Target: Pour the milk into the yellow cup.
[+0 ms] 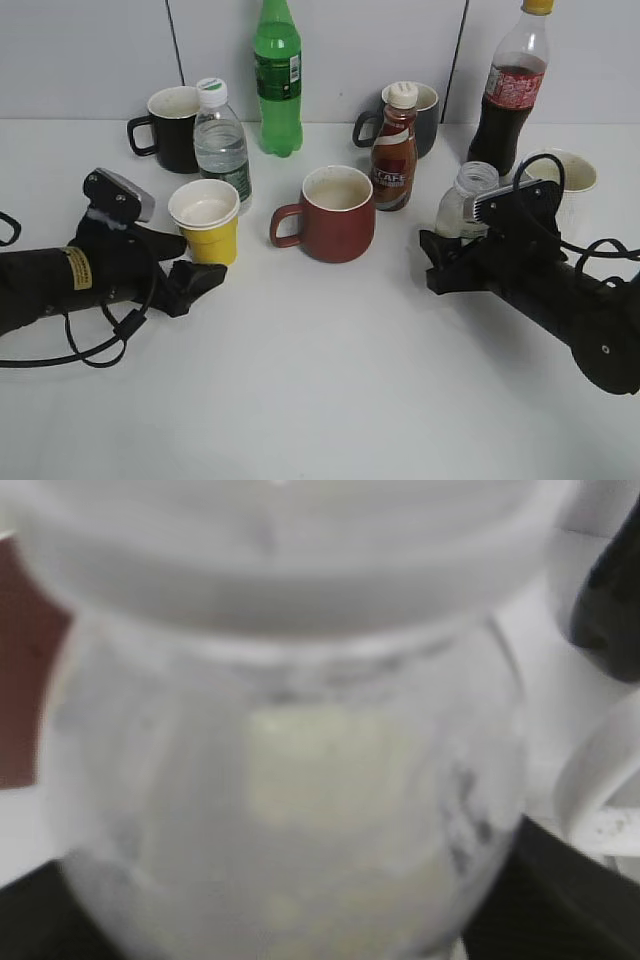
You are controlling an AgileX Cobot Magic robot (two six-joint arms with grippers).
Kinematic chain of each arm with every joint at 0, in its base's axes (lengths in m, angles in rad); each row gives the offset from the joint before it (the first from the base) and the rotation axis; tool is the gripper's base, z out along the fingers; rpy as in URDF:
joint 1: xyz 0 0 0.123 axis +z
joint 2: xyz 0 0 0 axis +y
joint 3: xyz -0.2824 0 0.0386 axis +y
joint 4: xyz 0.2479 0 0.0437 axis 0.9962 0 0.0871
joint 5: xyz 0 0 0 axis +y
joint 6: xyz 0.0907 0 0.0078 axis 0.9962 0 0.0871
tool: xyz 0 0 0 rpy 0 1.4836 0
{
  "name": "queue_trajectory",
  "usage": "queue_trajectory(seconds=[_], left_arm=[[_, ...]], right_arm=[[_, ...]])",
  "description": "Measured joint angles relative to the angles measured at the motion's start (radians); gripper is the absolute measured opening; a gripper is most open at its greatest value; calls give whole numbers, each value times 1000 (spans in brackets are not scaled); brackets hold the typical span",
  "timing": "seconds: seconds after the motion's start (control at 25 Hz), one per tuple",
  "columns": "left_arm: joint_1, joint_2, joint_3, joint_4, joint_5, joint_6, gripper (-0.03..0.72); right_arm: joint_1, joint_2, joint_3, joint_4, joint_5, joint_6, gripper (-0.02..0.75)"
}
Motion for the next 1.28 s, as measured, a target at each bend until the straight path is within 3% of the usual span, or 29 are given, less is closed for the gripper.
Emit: queue_trajectory(seconds=[0.12, 0.4, 0.64, 1.0, 1.04, 1.28], left_arm=[[0, -34, 35, -33, 15, 0, 603], [-5, -122, 67, -120, 193, 0, 594], [-43, -248, 67, -168, 443, -21, 592], [-120, -518, 67, -496, 923, -35, 589], [-137, -594, 65, -544, 1043, -35, 587], [-177, -922, 19, -575, 1413, -35, 587]], right_arm=[[0, 0, 6, 24, -1, -1, 585], [0, -78, 60, 38, 129, -1, 599], [0, -226, 62, 43, 478, 18, 596], [0, -530, 60, 33, 1079, 128, 595], [0, -575, 55, 35, 1159, 131, 595], [0, -863, -15, 43, 1570, 133, 594]])
